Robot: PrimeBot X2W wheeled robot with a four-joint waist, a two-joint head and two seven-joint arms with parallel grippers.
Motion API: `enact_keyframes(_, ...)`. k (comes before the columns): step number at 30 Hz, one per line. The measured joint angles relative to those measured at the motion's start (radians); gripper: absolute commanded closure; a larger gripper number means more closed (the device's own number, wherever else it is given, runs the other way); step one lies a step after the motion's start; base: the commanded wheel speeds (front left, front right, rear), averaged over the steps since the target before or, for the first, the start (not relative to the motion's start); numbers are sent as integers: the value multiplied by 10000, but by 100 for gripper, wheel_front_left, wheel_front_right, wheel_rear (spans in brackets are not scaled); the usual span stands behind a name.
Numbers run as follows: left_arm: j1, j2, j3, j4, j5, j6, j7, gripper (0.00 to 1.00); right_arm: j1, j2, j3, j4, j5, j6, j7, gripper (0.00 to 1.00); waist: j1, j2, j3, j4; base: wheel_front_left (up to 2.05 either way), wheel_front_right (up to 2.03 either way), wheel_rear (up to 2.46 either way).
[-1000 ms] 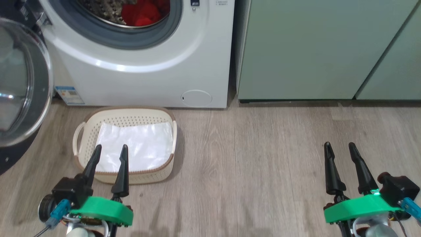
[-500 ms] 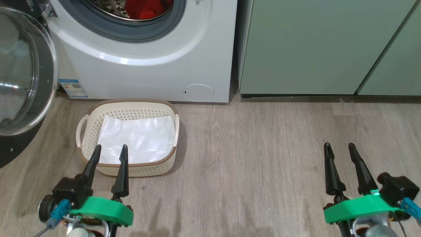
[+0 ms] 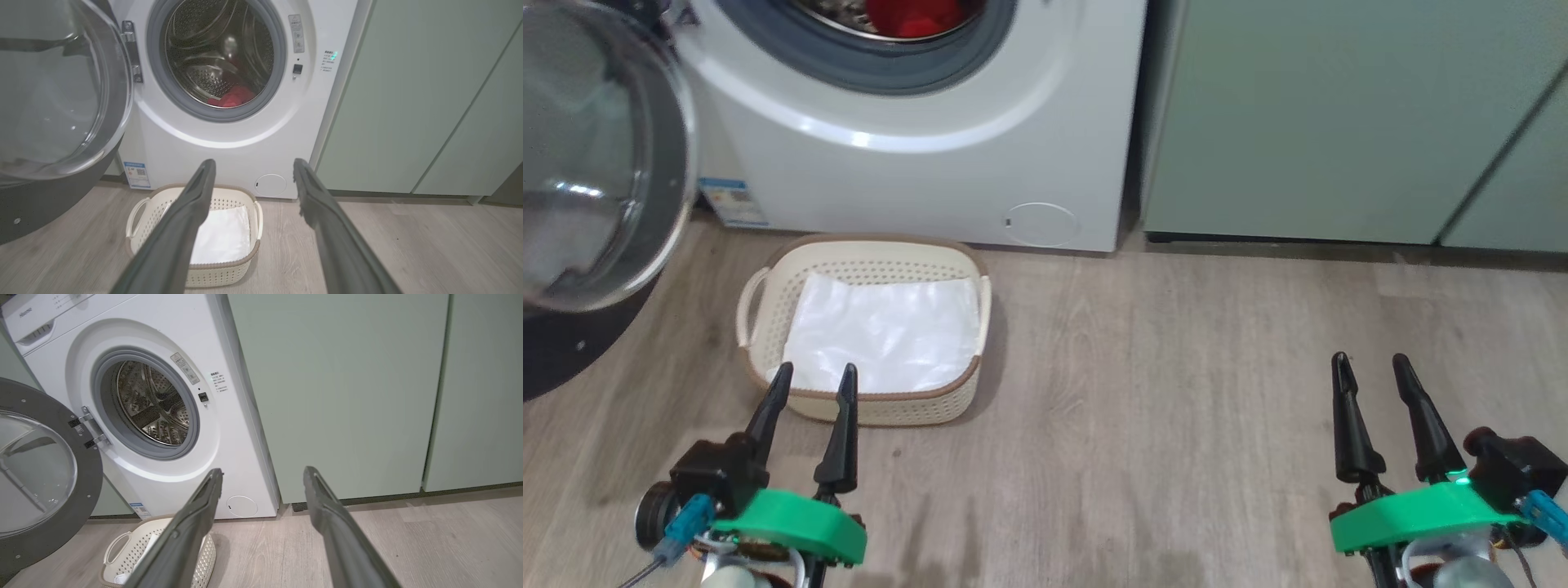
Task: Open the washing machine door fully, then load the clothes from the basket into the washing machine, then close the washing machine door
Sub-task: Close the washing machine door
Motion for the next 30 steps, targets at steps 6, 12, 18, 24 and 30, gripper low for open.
enact_keyframes(6, -12, -4, -115, 79, -100, -8, 0, 0, 8, 2, 15, -50, 0, 0, 0, 0, 0, 0, 66, 787, 0, 0, 0)
enact_keyframes(12, -10, -2, -115, 105, -94, 65, 0, 0, 14, 2, 127, -42, 0, 0, 0, 0, 0, 0, 54, 1691, 0, 0, 0)
enact_keyframes(18, 12, -4, 38, 107, 15, 63, 0, 0, 19, 4, 284, 42, 105, 0, 0, 0, 0, 0, -64, 3097, 0, 0, 0)
enact_keyframes(24, 55, -4, 213, 52, 111, 63, 0, 0, 12, 4, 558, 90, 209, 0, 0, 0, 0, 0, -211, 4194, 0, 0, 0)
enact_keyframes(30, 317, 0, 520, -324, 100, 240, 0, 0, -217, 4, 1126, 449, 207, 0, 0, 0, 0, 0, -89, 4624, 0, 0, 0)
